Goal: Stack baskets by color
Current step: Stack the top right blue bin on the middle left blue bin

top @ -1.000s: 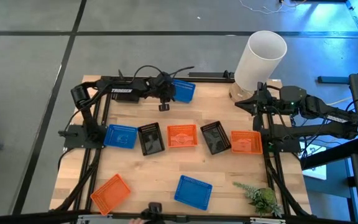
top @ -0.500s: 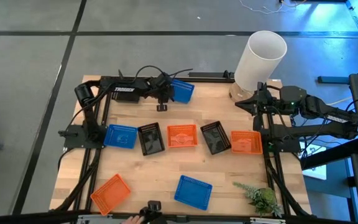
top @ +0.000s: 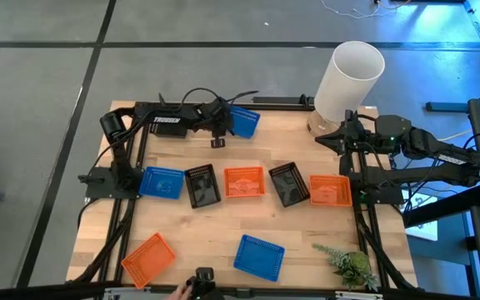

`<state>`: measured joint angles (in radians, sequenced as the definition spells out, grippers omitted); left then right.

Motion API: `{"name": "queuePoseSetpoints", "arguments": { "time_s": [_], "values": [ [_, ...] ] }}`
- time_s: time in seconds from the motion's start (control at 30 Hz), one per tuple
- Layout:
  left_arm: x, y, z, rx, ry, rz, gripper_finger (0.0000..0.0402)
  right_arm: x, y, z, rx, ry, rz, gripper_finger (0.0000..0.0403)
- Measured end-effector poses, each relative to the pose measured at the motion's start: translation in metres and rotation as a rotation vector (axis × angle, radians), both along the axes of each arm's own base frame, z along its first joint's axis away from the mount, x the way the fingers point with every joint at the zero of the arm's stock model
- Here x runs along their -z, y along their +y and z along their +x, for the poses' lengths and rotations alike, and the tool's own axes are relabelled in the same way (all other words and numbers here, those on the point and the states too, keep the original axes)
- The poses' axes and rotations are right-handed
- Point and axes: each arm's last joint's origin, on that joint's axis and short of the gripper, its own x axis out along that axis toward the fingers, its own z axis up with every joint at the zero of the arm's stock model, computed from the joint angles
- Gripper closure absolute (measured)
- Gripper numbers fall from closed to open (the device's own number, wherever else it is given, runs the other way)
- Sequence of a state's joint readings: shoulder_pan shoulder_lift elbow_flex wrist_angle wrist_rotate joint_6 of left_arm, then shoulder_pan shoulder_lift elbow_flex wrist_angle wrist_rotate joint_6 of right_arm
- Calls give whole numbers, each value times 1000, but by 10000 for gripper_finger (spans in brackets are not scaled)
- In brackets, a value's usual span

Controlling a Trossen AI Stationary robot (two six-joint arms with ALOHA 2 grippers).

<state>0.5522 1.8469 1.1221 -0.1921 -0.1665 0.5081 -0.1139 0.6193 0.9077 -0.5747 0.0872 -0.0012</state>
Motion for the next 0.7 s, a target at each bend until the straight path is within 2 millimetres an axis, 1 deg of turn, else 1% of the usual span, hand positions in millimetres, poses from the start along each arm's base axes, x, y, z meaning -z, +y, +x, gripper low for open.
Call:
{"name": "queuePoseSetpoints", "arguments": {
  "time_s": [0.23,0.3,0.4,0.47,0.6,0.7],
  "values": [
    [1,-1,-1,14,1,-24,309,0,0,0,0,0,0,386],
    [2,-2,-2,18,14,-38,326,0,0,0,0,0,0,386],
    [4,-4,-5,15,51,-62,375,0,0,0,0,0,0,386],
    [5,-5,-6,-16,60,-81,394,0,0,0,0,0,0,386],
    [-1,-11,-10,-92,48,-128,400,0,0,0,0,0,0,386],
    [-19,-21,-15,-124,26,-148,401,0,0,0,0,0,0,386]
  ]
}}
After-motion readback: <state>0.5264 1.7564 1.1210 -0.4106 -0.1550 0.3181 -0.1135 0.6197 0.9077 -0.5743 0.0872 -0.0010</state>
